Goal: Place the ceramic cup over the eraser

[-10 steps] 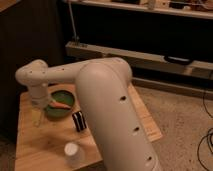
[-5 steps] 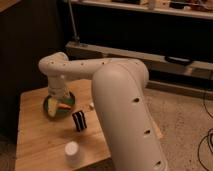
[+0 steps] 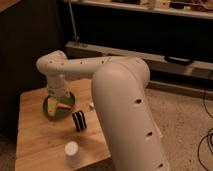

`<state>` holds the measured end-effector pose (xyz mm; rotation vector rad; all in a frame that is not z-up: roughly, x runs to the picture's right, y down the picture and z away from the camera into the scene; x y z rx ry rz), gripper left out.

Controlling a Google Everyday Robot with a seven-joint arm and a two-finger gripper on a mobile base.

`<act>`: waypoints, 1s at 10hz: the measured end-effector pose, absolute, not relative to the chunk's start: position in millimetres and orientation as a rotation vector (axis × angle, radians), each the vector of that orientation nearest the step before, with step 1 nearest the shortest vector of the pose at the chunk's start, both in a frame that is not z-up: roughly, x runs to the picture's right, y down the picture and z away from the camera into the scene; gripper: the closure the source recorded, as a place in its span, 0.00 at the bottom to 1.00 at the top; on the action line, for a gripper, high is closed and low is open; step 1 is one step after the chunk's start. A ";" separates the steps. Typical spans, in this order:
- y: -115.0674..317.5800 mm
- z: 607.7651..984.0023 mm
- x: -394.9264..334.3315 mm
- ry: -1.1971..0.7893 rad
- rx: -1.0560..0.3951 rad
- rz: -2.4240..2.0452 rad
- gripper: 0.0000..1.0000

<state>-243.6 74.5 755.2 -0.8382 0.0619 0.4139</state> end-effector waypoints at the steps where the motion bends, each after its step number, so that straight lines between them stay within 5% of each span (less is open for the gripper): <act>1: 70.2 735.0 -239.3 0.068 -0.824 0.421 0.20; 5: 59.0 658.4 -219.0 0.071 -0.828 0.446 0.20; 10: 106.8 644.4 -206.5 0.085 -0.883 0.481 0.20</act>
